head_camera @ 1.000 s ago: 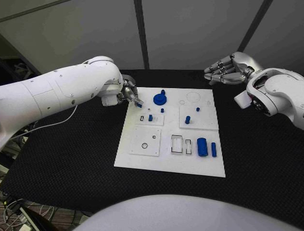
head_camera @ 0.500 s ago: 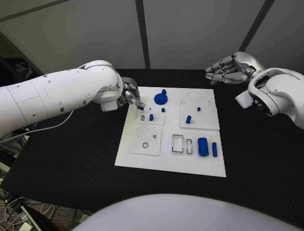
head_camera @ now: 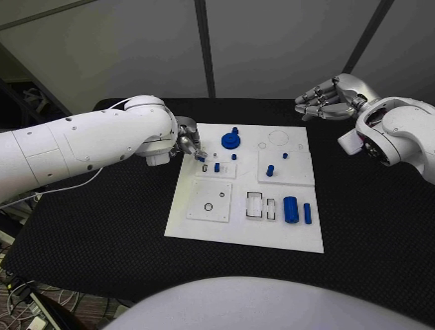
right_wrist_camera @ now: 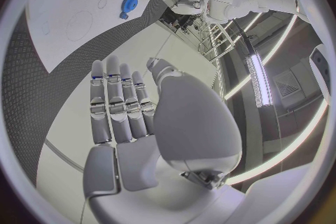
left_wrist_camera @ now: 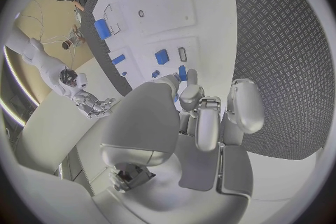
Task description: Assemble the parts on the task board
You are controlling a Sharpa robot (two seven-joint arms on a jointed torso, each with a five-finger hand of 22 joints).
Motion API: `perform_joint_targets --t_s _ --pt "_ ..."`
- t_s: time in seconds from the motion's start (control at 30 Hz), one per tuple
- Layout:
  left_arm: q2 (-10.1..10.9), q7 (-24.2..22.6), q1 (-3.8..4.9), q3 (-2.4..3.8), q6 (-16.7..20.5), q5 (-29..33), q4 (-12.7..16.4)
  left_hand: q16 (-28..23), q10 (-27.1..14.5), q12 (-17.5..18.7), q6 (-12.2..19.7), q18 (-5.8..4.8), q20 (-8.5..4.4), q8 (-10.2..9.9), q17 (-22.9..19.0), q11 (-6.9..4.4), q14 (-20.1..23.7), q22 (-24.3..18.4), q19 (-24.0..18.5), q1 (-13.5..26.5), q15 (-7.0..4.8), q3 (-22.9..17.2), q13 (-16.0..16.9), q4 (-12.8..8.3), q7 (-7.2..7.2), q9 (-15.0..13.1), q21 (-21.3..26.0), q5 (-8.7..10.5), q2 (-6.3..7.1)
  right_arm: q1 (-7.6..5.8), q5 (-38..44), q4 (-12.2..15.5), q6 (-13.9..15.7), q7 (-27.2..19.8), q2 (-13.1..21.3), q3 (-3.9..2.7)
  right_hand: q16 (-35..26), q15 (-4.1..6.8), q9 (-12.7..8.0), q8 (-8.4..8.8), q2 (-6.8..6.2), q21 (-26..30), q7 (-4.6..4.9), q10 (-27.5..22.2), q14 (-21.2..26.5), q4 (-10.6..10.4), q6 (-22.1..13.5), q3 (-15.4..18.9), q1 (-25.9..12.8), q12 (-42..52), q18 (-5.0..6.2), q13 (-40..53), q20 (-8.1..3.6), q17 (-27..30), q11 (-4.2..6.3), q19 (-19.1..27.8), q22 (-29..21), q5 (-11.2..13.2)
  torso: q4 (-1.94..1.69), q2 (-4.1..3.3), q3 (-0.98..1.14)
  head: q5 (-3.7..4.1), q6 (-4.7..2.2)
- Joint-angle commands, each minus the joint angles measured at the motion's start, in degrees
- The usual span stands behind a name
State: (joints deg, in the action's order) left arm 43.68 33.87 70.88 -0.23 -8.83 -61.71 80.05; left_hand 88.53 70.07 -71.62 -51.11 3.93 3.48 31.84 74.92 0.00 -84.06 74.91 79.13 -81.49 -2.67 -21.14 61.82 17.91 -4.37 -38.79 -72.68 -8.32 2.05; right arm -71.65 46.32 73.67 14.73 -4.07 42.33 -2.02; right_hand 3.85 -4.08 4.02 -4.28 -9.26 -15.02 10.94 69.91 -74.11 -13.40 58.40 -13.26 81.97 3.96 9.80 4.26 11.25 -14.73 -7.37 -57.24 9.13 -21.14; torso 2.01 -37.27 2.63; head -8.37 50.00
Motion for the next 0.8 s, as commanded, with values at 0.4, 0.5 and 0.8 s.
perform_joint_targets --t_s 0.4,0.5,0.8 --pt "-0.11 0.69 -0.53 -0.19 -1.94 -3.56 1.32 0.24 0.39 -0.19 -0.55 0.34 -0.13 0.59 13.07 -0.22 -5.18 6.21 0.22 0.35 -0.59 -2.91 0.02 -2.24 0.82 -1.92 -0.12 0.46 0.78 -0.09 0.08 -0.03 -0.47 -0.18 -0.11 -0.02 -0.1 -0.13 -0.08 0.1 -0.06 0.32 0.25 -0.48 0.26 0.02 -0.13 0.34 -0.45 -0.14 0.67 -0.05 0.11 0.1 0.11 -0.48 -0.06 -0.18 0.0 -0.01 -0.03 0.05 0.0" --pt "-0.2 0.44 -0.65 -0.2 -2.34 -4.43 1.43 0.25 0.34 -0.15 -0.45 0.35 -0.17 0.78 13.09 -0.27 -5.19 6.23 0.21 0.39 -0.64 -3.31 -0.07 -2.34 0.88 -2.08 -0.05 1.06 1.0 -0.09 0.08 -0.06 -0.5 -0.21 -0.15 -0.02 -0.1 -0.13 -0.08 0.1 -0.06 0.32 0.25 -0.48 0.26 0.02 -0.13 0.34 -0.45 -0.14 0.67 -0.05 0.11 0.1 0.11 -0.48 -0.06 -0.18 0.0 0.01 -0.04 0.02 0.0" --pt "-0.37 0.0 -0.96 -0.28 -3.2 -5.62 1.7 0.26 0.27 -0.08 -0.03 0.35 -0.36 1.08 13.1 -0.45 -5.2 6.32 0.19 0.04 -0.82 -5.53 -0.11 -2.66 1.04 -2.4 0.1 5.53 1.55 -0.07 0.08 -0.13 -0.56 -0.26 -0.19 -0.02 -0.1 -0.13 -0.08 0.1 -0.06 0.32 0.25 -0.48 0.26 0.02 -0.13 0.34 -0.45 -0.14 0.67 -0.05 0.11 0.1 0.11 -0.48 -0.06 -0.18 0.02 -0.02 -0.01 0.08 0.0"
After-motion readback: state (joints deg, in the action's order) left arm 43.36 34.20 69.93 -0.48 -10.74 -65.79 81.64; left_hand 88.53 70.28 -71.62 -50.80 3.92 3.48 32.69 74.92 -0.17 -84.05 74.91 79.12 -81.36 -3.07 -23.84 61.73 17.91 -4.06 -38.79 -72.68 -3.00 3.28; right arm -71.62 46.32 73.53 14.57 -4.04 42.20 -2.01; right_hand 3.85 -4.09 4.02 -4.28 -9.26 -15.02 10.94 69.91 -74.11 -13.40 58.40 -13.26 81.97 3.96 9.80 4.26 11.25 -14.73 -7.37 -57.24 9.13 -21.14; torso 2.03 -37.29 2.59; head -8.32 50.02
